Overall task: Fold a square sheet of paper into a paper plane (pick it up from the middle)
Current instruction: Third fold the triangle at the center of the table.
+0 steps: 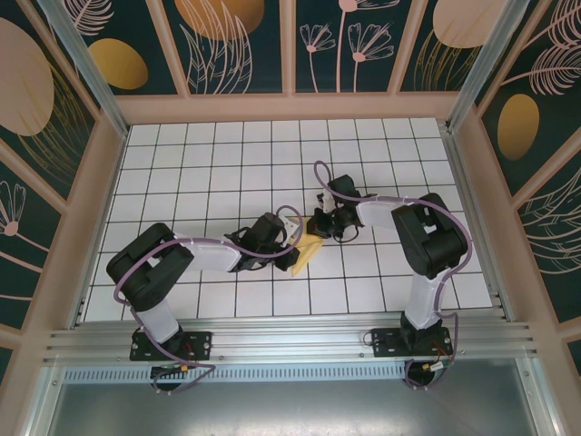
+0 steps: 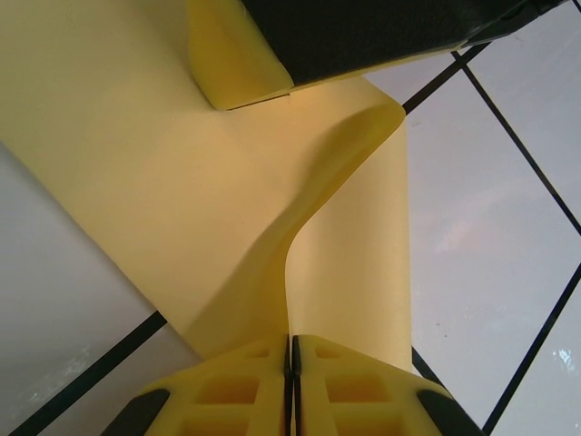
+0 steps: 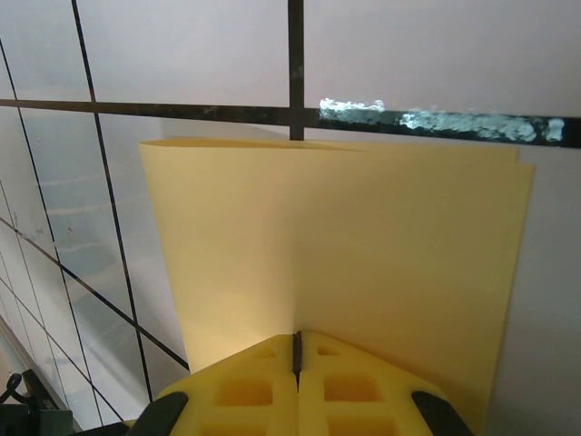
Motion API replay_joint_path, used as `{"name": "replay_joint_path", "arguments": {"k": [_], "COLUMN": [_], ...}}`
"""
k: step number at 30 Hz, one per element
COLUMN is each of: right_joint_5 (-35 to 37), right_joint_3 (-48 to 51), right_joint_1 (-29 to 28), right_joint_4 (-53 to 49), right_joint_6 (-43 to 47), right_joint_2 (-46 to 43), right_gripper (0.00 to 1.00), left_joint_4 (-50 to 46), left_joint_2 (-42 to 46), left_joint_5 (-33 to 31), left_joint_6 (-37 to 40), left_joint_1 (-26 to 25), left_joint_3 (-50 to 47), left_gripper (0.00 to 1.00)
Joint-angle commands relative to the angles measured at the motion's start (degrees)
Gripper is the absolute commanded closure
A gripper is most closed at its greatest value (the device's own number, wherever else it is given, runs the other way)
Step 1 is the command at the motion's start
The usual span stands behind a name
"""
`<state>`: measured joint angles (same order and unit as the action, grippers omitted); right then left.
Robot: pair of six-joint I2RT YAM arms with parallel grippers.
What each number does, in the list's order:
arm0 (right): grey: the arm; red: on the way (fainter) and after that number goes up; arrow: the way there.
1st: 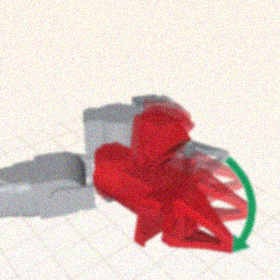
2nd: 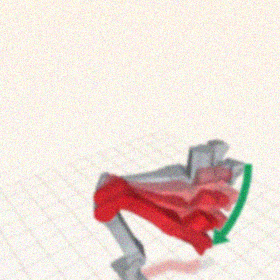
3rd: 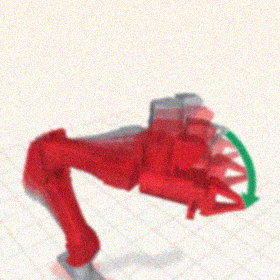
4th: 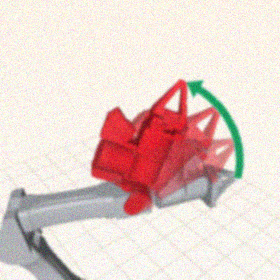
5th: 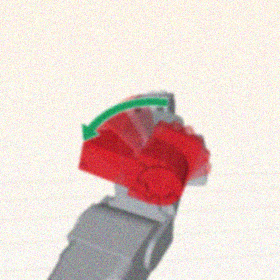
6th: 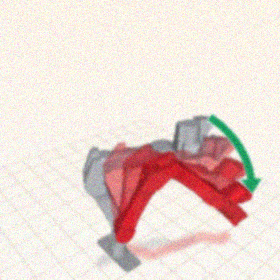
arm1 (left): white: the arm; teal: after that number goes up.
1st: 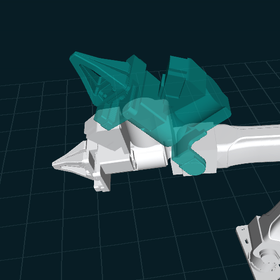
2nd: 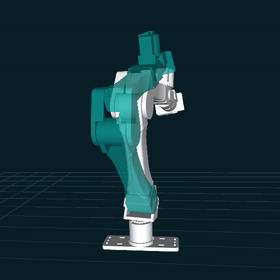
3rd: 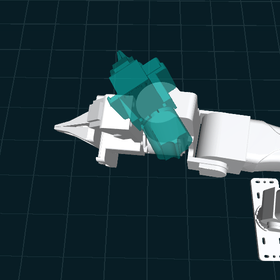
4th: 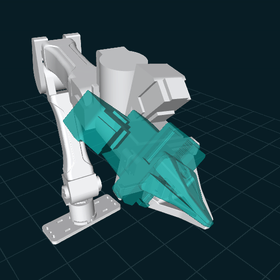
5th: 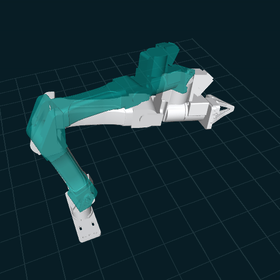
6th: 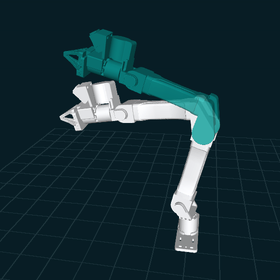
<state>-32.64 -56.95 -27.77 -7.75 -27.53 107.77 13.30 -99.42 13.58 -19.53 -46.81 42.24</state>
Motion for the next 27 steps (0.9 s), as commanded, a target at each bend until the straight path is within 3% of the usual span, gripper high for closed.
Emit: {"name": "replay_joint_path", "arguments": {"k": [1, 10, 15, 18, 23, 27], "right_joint_5": [1.3, 0.3, 6.4, 10.5, 5.5, 4.6], "right_joint_3": [1.5, 0.3, -0.6, 3.5, 13.4, 16.7], "right_joint_1": [-1.0, -1.0, -0.5, 0.1, -0.7, -4.7], "right_joint_4": [-1.6, -1.1, -3.5, -2.5, 6.1, 9.2], "right_joint_6": [-0.5, -1.5, -2.9, -5.2, -10.9, -14.3], "right_joint_2": [1.8, -0.2, -6.8, -12.5, -20.8, -22.8], "right_gripper": [0.94, 0.91, 0.86, 0.86, 0.95, 0.96], "left_joint_4": [-0.3, 0.4, 0.5, 0.3, 0.5, 0.1], "left_joint_2": [-1.3, -2.1, -2.2, -2.1, -1.9, -1.9], "left_joint_5": [-0.2, 0.5, 1.0, 0.7, 0.9, 0.7], "left_joint_6": [1.1, 0.7, 0.4, 0.3, 0.3, 0.4], "left_joint_1": [0.3, 0.3, 0.2, 0.2, 0.3, 0.3], "left_joint_3": [0.7, 0.3, 0.1, 0.1, -0.1, 0.0], "left_gripper": [0.88, 0.88, 0.88, 0.88, 0.88, 0.88]}}
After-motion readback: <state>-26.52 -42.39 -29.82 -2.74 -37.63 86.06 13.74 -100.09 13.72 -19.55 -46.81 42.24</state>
